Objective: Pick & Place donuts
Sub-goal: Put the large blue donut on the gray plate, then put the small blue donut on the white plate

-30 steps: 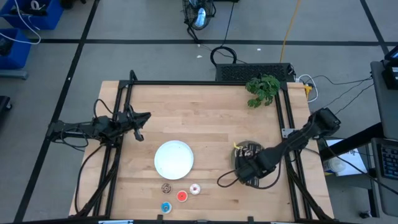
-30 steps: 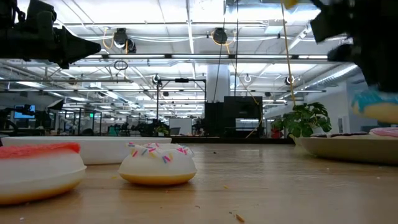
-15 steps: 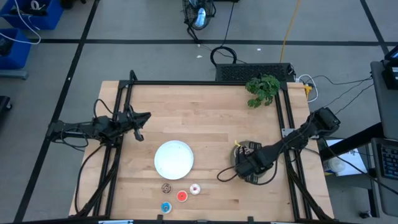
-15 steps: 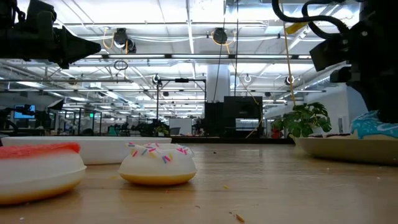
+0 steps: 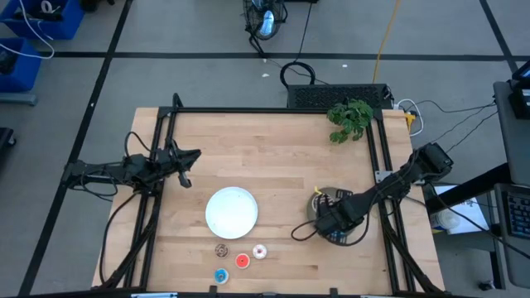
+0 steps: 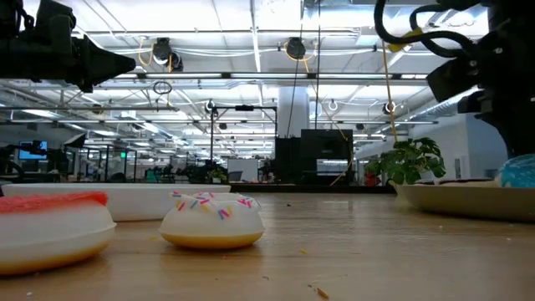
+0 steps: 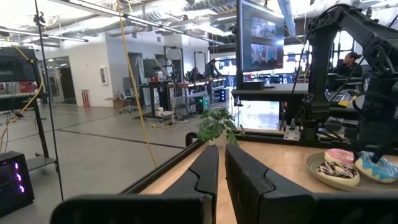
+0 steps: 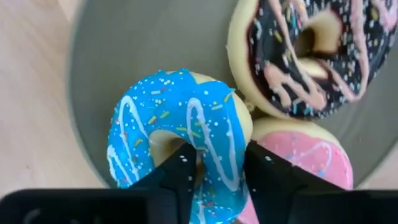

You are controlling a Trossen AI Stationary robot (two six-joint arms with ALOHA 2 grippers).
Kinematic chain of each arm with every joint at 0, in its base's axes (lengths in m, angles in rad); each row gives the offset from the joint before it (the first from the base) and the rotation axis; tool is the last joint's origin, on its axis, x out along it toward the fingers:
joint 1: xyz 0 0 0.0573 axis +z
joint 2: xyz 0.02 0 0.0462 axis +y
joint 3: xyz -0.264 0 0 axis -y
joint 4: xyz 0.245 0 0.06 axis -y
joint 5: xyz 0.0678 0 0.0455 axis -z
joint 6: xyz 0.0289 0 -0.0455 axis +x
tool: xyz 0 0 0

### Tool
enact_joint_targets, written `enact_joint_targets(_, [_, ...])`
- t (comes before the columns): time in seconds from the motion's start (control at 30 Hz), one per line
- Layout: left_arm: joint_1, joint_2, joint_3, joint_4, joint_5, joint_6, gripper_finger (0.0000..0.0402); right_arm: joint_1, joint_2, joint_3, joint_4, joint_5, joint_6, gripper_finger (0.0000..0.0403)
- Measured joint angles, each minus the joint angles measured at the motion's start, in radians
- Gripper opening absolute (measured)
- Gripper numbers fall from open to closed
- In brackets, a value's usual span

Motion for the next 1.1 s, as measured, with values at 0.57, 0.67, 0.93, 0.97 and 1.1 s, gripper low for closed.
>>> enact_joint_targets(0.57, [0.000, 0.000, 0.000, 0.000, -0.001, 0.000, 0.0037, -0.002, 0.000, 0.061, -0.106, 0.002, -0.019, 0.0229])
enact_joint_targets(0.67, [0.000, 0.000, 0.000, 0.000, -0.001, 0.000, 0.0037, -0.003, 0.000, 0.095, -0.135, 0.004, -0.026, 0.0236])
enact_joint_targets(0.93, [0.000, 0.000, 0.000, 0.000, -0.001, 0.000, 0.0037, 0.042, -0.095, 0.179, -0.161, 0.252, -0.085, 0.0215])
enact_joint_targets(0.97, [0.000, 0.000, 0.000, 0.000, -0.001, 0.000, 0.0037, 0.057, -0.130, 0.177, -0.137, 0.296, -0.093, 0.0209])
enact_joint_targets(1.1, [0.000, 0.000, 0.000, 0.000, -0.004, 0.004, 0.0037, 0.102, -0.286, 0.138, 0.007, 0.367, -0.131, 0.0169])
